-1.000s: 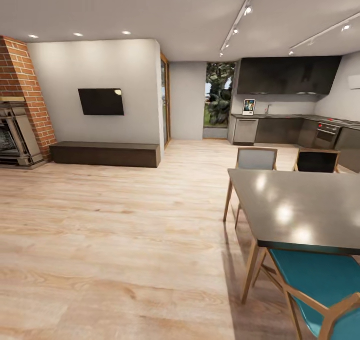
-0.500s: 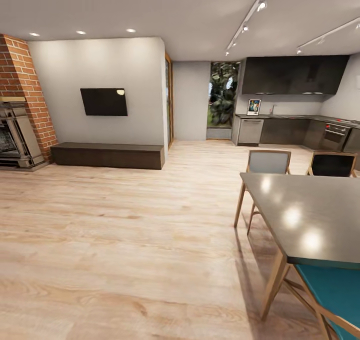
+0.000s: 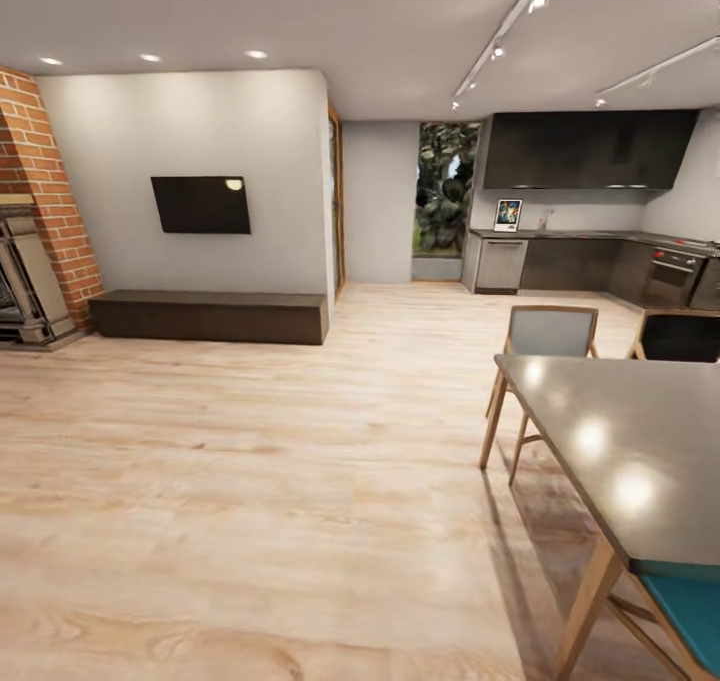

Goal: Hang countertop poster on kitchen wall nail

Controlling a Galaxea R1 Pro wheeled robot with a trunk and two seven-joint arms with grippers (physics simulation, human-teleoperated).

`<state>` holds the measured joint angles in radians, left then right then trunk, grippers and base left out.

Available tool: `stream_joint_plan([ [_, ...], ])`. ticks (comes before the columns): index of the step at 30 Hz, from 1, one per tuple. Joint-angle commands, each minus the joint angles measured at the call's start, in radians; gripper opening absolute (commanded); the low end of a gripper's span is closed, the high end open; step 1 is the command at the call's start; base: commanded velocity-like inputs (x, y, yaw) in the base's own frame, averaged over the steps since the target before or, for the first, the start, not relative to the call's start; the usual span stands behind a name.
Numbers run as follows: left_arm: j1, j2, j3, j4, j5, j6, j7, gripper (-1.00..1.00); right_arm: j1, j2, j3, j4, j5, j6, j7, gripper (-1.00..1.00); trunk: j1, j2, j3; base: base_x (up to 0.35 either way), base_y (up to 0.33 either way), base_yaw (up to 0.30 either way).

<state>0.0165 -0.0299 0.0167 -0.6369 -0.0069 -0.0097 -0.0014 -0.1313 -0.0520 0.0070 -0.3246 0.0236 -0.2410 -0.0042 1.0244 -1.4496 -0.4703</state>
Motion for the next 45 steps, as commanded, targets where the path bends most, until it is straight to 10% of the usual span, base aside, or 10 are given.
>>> stream_joint_plan([
  [1,0.0,0.0,0.002,-0.001,-0.001,-0.001,0.0,1.0,-0.001,0.0,0.001,0.001,0.002,-0.003,0.0,1.0,0.001,0.0,-0.001,0.332,0.089,-0.216],
  [45,0.0,0.011,0.002,-0.001,0.001,-0.001,-0.002,1.0,-0.001,-0.005,0.001,0.001,0.002,-0.006,0.0,1.0,0.001,0.0,-0.001,0.338,0.006,-0.041],
])
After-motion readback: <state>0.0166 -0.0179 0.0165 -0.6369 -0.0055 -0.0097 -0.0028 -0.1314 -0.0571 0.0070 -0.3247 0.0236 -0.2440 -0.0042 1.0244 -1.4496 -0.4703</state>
